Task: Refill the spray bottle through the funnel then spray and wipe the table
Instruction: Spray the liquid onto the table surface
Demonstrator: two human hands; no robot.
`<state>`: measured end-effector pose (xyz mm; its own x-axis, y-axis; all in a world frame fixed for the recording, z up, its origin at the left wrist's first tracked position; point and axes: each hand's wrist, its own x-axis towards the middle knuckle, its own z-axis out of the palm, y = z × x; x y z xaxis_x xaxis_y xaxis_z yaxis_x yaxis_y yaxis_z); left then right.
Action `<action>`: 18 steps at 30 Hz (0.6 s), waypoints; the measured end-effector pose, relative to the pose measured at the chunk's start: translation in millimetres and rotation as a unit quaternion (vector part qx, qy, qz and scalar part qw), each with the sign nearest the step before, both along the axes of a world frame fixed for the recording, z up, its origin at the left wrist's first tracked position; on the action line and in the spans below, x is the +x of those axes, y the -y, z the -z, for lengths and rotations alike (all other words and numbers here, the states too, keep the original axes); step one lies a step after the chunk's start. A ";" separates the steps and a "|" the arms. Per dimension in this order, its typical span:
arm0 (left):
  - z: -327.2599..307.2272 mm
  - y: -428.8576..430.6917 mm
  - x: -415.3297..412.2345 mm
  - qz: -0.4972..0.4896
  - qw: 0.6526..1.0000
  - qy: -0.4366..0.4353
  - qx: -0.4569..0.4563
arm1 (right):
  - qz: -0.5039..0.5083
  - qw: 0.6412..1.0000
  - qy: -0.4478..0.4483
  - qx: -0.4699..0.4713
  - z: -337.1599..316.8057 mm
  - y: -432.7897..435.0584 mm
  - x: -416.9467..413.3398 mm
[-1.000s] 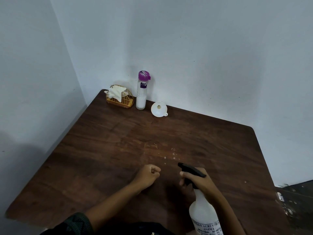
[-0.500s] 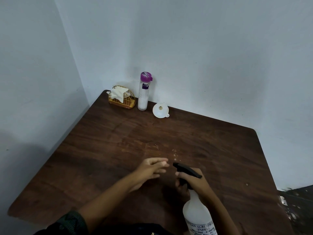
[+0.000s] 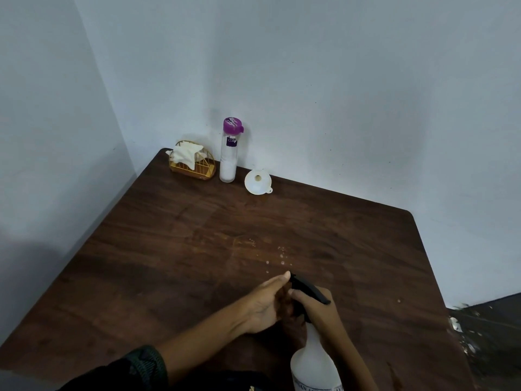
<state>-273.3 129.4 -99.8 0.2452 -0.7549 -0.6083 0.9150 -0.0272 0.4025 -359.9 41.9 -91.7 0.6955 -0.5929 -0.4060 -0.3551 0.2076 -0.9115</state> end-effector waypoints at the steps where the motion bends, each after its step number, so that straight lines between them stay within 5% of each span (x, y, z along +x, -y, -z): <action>1: -2.0 1.2 -0.3 0.002 1.000 -0.009 0.001 | 0.002 1.000 0.000 -0.004 1.7 -1.8 0.3; 12: 9.4 0.4 -2.5 0.038 0.990 0.088 0.107 | 0.003 0.996 -0.005 -0.084 13.0 4.7 0.0; 14: 17.5 -7.7 -0.3 0.077 0.965 0.200 0.152 | 0.008 0.996 -0.005 -0.090 9.1 11.7 0.2; 18: 38.0 -28.4 19.8 0.083 0.860 0.461 0.202 | 0.005 0.993 -0.061 -0.097 8.6 23.5 -0.4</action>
<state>-253.5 157.8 -137.8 0.6737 -0.5982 -0.4340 0.1819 -0.4350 0.8819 -360.3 18.5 -100.3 0.6416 -0.6754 -0.3635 -0.4634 0.0363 -0.8854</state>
